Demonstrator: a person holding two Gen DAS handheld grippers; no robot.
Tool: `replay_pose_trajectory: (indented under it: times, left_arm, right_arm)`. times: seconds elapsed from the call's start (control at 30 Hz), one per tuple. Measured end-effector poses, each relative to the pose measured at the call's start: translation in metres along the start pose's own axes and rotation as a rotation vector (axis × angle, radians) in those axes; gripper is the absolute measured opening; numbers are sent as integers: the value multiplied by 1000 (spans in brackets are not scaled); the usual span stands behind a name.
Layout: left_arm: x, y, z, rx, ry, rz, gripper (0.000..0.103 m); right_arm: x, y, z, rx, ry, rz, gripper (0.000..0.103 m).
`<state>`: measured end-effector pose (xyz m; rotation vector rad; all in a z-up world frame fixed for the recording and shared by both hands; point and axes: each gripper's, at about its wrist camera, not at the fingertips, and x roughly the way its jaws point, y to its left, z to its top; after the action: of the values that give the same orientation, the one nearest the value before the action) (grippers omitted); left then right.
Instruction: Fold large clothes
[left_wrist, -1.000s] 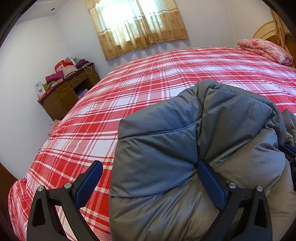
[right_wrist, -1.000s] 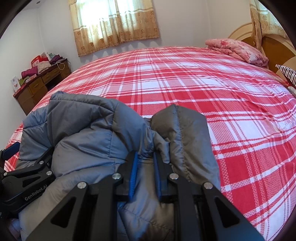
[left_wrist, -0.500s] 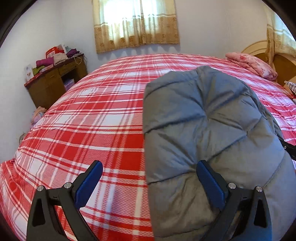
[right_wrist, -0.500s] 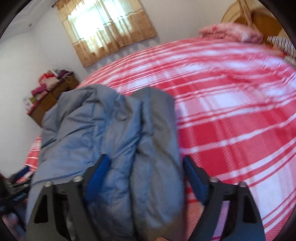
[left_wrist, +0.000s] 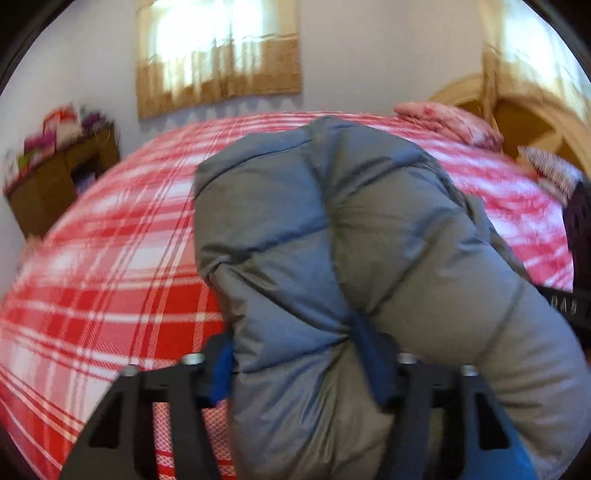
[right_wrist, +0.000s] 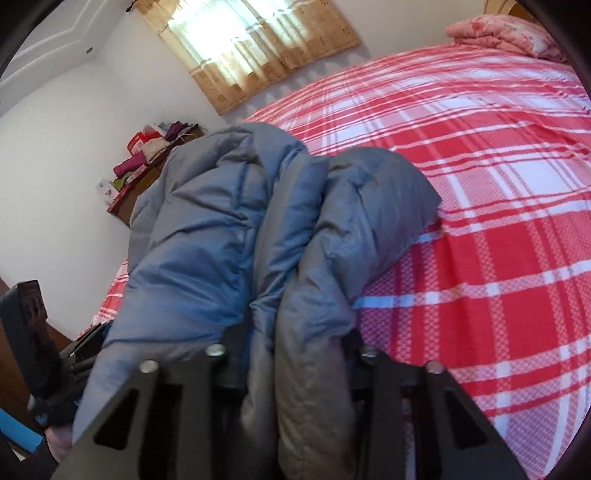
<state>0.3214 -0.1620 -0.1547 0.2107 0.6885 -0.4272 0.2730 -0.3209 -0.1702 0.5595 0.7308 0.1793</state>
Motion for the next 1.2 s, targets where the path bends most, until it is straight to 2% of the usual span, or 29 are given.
replay_pose_trajectory:
  times: [0.03,0.07,0.1,0.27,0.5,0.77,1.13,1.2]
  left_arm:
    - [-3,-6,1,31,-7,44,31]
    - [-7,-10,2,52,-14,68,21]
    - [-16,-12,4,60,-34,78,15]
    - [-71,-11,15,88,-150,139,11]
    - [-141,30,32,43,-251,195,10]
    - [-171,92,14,-34,-254,275,10]
    - [-169,167,-28,-140,-191,355,10]
    - [-165,175,-35,-151,-176,361,10]
  right_arm:
    - [-2,1,0,-4,-5,4,24]
    - [-6,4,-1,-12,-22,8,22]
    - [-11,7,-2,-16,-42,20,21]
    - [-33,26,-6,-12,-119,96,19]
    - [-49,83,12,-67,-189,216,19]
    - [-15,140,15,-150,-141,279,18]
    - [54,199,11,-255,-37,289,18]
    - [63,199,12,-267,-14,285,18]
